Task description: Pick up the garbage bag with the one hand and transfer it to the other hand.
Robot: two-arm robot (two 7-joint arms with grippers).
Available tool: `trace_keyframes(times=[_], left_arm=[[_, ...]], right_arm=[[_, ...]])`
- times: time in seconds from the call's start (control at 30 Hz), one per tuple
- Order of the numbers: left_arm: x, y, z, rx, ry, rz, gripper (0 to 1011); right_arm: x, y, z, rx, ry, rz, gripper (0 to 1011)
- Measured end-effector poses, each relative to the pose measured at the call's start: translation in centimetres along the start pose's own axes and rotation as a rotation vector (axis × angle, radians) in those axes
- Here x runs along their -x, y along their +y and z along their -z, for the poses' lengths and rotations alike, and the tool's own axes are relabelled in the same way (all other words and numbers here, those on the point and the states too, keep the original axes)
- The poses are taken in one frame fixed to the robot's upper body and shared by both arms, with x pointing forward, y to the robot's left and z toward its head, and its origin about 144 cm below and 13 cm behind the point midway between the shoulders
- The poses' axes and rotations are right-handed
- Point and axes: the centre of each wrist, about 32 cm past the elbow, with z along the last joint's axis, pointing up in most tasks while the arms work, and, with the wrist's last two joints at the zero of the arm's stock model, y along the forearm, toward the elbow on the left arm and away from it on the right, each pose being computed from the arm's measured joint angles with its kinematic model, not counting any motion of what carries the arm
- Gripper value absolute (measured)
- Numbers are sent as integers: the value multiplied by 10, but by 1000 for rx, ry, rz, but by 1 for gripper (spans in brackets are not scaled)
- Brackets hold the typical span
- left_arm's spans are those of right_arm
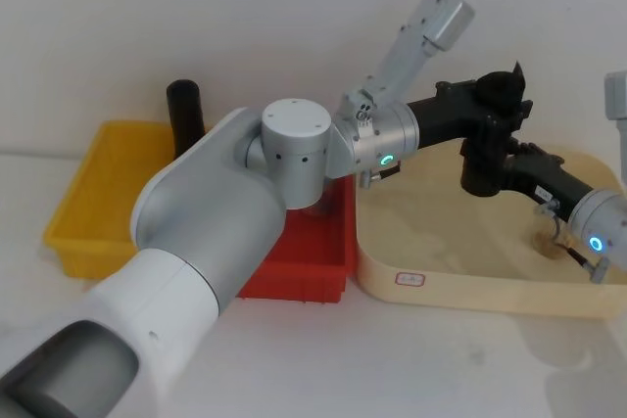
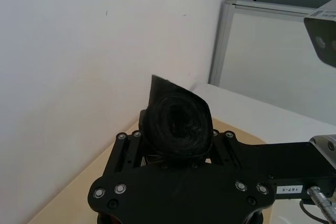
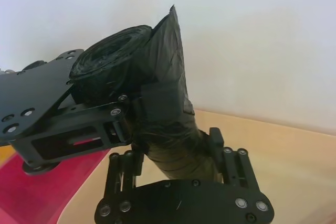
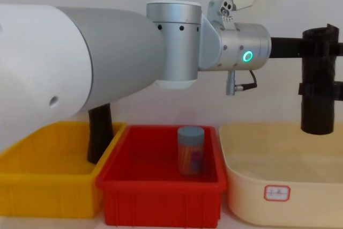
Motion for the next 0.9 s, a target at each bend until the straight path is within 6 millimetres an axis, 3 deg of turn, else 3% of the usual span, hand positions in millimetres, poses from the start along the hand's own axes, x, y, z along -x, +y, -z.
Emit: trace_keyframes(times=[0.1, 0.2, 0.7, 0.9], left_arm=[[0, 0, 0, 0, 1, -1, 497], [0, 0, 0, 0, 2, -1, 497], [0, 1, 1, 0, 4, -1, 498], [0, 1, 1, -2, 6, -1, 650]], right_arm=[[0, 0, 0, -3, 1, 2, 669], [0, 1, 0, -5, 2, 6, 644], [0, 1, 1, -13, 4, 15, 644], [0, 1, 1, -16, 5, 18, 639]])
